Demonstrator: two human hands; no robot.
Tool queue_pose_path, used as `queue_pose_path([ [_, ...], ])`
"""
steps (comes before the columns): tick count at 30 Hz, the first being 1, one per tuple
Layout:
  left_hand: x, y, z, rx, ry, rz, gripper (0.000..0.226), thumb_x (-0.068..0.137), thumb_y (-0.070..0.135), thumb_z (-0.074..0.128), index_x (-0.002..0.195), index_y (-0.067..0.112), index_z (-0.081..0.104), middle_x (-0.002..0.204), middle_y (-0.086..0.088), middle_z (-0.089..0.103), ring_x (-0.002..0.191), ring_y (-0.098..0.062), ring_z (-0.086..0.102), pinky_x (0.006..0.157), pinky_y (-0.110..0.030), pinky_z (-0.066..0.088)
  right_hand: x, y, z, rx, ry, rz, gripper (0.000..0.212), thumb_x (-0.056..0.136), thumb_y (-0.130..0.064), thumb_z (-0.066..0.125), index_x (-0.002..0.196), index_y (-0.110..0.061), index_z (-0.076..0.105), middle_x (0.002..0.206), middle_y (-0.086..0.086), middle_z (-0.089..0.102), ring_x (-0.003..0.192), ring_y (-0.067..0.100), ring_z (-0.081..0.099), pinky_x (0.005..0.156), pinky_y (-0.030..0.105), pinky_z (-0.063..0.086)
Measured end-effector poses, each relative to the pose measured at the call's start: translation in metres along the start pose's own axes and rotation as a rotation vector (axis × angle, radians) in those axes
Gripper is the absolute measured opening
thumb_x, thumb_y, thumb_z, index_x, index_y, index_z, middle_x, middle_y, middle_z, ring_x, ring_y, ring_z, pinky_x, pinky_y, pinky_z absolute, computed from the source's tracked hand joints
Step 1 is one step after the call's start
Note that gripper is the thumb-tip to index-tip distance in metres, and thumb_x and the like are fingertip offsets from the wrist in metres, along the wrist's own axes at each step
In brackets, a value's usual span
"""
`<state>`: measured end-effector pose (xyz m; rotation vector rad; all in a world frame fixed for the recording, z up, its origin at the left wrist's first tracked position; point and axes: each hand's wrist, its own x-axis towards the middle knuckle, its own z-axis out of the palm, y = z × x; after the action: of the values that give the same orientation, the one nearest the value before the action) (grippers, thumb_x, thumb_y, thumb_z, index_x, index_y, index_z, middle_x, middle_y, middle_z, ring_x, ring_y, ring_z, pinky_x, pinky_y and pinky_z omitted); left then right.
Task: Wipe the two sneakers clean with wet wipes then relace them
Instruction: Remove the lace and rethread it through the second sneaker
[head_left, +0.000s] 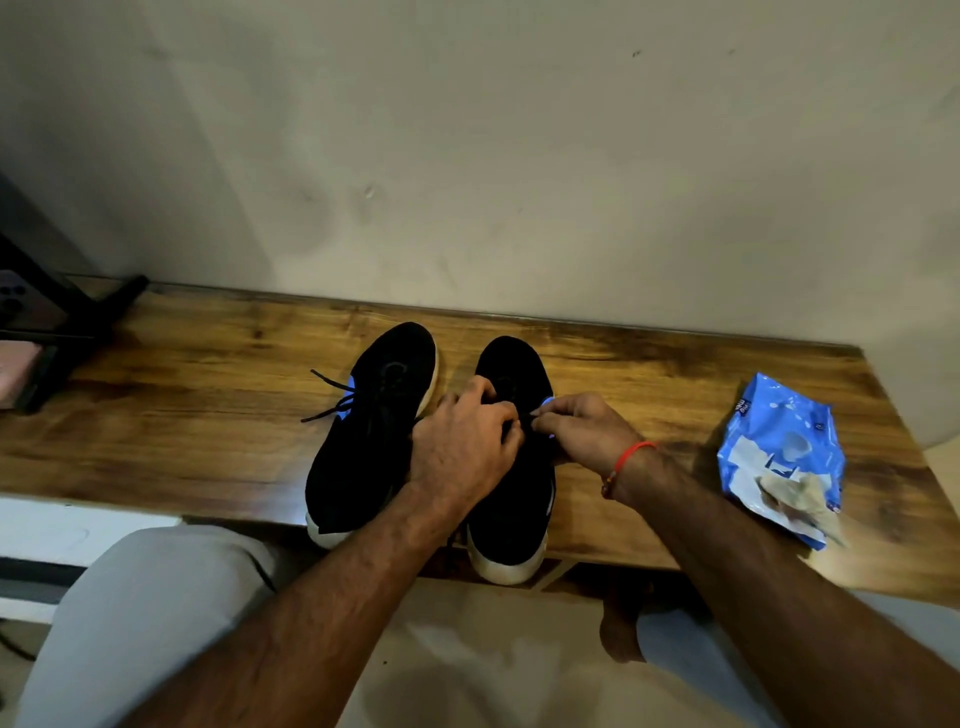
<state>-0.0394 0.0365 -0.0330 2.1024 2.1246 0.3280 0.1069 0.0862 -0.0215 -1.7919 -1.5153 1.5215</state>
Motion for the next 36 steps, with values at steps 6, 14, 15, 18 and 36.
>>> queue_pose_path([
  [6, 0.004, -0.003, -0.005, 0.09, -0.052, 0.044, 0.032, 0.099, 0.053, 0.048, 0.117, 0.037, 0.07, 0.149, 0.007, 0.038, 0.127, -0.021, 0.048, 0.092, -0.04, 0.053, -0.002, -0.001, 0.001, 0.065, 0.018, -0.006, 0.021, 0.094, -0.007, 0.057, 0.079, -0.013, 0.07, 0.093, 0.017, 0.073, 0.088, 0.029, 0.07, 0.087, 0.047, 0.058],
  [14, 0.0, -0.007, 0.004, -0.007, -0.023, 0.007, 0.031, 0.101, 0.049, 0.047, 0.122, 0.037, 0.066, 0.151, 0.008, 0.039, 0.13, -0.021, 0.045, 0.096, -0.042, 0.052, -0.005, -0.004, -0.002, 0.11, -0.027, -0.02, 0.021, 0.095, -0.007, 0.057, 0.084, -0.015, 0.072, 0.093, 0.011, 0.073, 0.087, 0.022, 0.07, 0.086, 0.041, 0.058],
  [15, -0.001, -0.007, 0.006, -0.027, -0.018, 0.005, 0.031, 0.102, 0.048, 0.046, 0.122, 0.037, 0.066, 0.151, 0.009, 0.039, 0.13, -0.021, 0.045, 0.096, -0.041, 0.052, -0.006, -0.004, -0.003, 0.122, -0.027, -0.022, 0.021, 0.095, -0.006, 0.057, 0.083, -0.015, 0.072, 0.092, 0.011, 0.072, 0.086, 0.022, 0.069, 0.086, 0.041, 0.058],
  [18, 0.002, -0.009, 0.006, -0.088, -0.03, 0.0, 0.029, 0.102, 0.047, 0.048, 0.122, 0.037, 0.067, 0.152, 0.01, 0.039, 0.131, -0.021, 0.044, 0.098, -0.041, 0.051, -0.005, -0.003, -0.004, 0.128, -0.008, -0.018, 0.02, 0.096, -0.008, 0.057, 0.083, -0.015, 0.071, 0.09, 0.009, 0.072, 0.083, 0.018, 0.068, 0.079, 0.035, 0.059],
  [36, 0.0, -0.012, 0.013, -0.193, -0.005, -0.069, 0.026, 0.1, 0.043, 0.057, 0.122, 0.035, 0.068, 0.152, 0.007, 0.035, 0.132, -0.024, 0.039, 0.094, -0.04, 0.052, -0.001, 0.003, 0.01, 0.117, 0.005, -0.037, 0.016, 0.097, -0.008, 0.058, 0.085, -0.011, 0.068, 0.085, 0.013, 0.069, 0.078, 0.027, 0.064, 0.084, 0.051, 0.056],
])
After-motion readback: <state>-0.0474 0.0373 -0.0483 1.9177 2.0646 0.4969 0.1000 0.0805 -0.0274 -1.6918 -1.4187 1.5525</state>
